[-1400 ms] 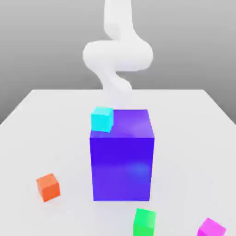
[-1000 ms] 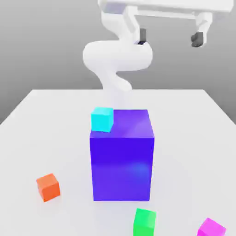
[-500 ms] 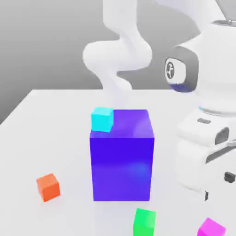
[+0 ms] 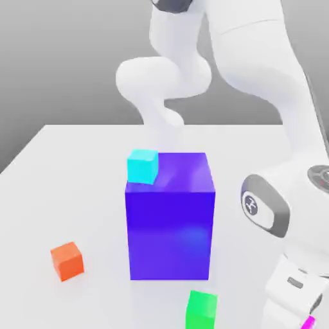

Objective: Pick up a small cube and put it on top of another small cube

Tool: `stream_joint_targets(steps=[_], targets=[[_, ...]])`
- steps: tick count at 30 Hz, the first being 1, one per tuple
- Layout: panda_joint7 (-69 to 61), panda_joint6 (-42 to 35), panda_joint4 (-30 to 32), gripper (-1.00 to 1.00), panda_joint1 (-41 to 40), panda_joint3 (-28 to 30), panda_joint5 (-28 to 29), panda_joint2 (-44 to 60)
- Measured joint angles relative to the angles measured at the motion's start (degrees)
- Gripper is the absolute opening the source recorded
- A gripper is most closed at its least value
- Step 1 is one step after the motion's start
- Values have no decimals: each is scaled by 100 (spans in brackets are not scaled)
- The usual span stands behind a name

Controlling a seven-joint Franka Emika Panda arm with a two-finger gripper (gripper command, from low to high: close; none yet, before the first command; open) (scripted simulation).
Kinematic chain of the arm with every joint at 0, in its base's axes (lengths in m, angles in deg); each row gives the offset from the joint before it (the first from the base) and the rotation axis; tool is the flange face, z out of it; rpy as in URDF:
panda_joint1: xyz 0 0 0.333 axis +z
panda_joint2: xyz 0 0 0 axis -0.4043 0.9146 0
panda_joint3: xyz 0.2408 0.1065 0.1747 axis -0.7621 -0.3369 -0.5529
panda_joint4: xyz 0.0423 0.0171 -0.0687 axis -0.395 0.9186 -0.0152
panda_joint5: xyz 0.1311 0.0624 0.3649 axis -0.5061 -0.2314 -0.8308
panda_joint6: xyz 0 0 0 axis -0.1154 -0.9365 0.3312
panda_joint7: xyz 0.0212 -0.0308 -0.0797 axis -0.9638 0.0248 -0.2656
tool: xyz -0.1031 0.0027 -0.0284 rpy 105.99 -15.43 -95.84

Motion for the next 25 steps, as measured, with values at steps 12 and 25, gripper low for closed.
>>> stream_joint_targets(steps=[12, 25], targets=[[1403, -727, 1366, -100, -645, 553, -816, -2133], [1802, 96, 1596, 100, -756, 737, -921, -1545]])
